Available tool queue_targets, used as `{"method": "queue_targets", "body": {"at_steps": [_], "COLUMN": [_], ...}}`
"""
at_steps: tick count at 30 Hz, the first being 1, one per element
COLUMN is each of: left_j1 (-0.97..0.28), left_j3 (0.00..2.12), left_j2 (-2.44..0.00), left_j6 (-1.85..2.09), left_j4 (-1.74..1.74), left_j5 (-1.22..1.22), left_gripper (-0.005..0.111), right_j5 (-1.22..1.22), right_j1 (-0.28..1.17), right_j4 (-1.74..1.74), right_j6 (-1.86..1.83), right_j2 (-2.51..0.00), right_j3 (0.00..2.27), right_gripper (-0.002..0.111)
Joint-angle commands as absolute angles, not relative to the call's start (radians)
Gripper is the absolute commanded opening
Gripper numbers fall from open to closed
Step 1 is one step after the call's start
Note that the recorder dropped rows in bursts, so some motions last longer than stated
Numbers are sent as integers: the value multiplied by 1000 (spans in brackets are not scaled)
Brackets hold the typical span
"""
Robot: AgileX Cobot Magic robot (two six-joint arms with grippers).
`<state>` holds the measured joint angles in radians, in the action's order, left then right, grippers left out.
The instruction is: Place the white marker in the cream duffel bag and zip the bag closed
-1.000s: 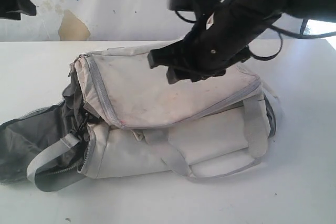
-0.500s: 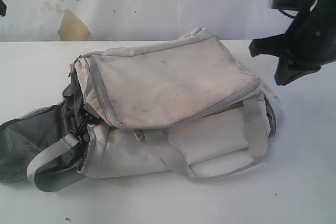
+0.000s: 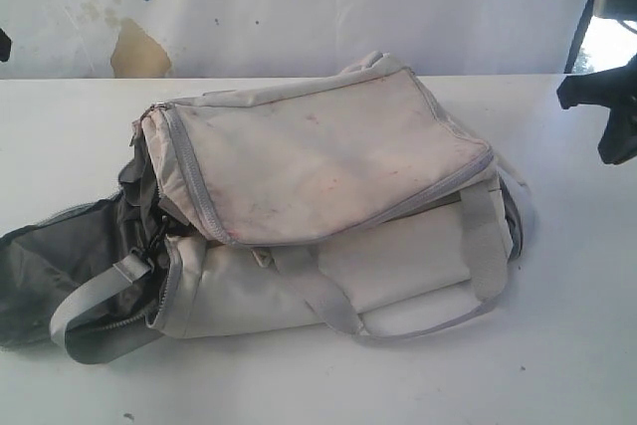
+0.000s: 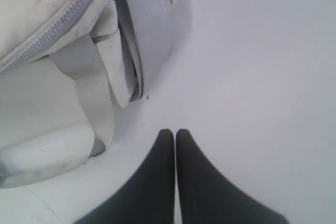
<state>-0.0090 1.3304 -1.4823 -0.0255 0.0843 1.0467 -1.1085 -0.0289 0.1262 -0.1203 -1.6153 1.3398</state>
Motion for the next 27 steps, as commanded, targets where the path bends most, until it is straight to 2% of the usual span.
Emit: {"method": "queue_targets", "body": {"at_steps": [1,12,27], "left_j1": [-12,-12,-12], "left_j3": [1322,1276,1205], "left_j2": [-1434,-1284,-884], "left_j6": [-19,-30,-26], "left_j4": [90,21,-38], "left_j5": [1012,1006,992], "left_gripper": [0,0,0], "right_j5": [-1105,-1114,-1123], "right_j1": [-36,-36,-36], "right_j4": [130,46,44], "right_j6": [-135,-166,-225], "right_j2": [-1607,-1501,-1034], "right_j3": [1327,1324,1324], "right_gripper": [0,0,0]}}
